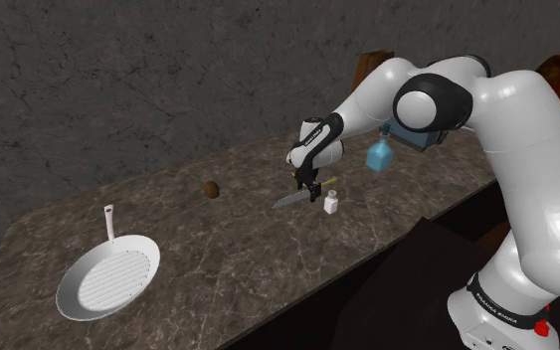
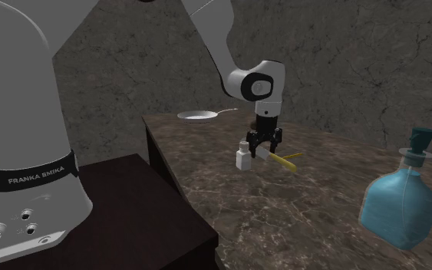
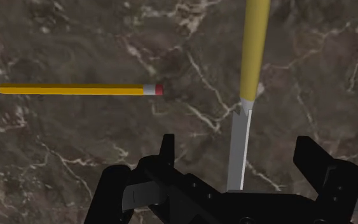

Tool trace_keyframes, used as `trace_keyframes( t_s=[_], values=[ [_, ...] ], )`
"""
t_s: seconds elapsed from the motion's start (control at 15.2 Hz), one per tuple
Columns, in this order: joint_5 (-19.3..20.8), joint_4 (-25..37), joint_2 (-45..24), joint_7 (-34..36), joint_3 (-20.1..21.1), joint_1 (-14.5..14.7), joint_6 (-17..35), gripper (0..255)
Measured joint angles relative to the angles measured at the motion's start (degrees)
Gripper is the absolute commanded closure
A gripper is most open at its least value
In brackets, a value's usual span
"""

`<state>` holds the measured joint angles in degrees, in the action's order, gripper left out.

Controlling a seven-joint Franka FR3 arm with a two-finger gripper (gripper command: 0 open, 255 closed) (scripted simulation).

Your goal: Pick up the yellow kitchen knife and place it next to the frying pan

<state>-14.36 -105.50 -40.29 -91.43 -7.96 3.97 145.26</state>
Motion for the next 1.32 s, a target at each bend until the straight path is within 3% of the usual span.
trace_keyframes(
  t_s=[0.07,0.13,0.79,1.32],
  values=[
    [0.0,0.0,0.0,0.0,0.0,0.0,0.0,0],
    [0.0,0.0,0.0,0.0,0.0,0.0,0.0,255],
    [0.0,0.0,0.0,0.0,0.0,0.0,-0.1,255],
    [1.0,-1.0,4.2,0.8,-0.9,0.7,-3.2,255]
  ],
)
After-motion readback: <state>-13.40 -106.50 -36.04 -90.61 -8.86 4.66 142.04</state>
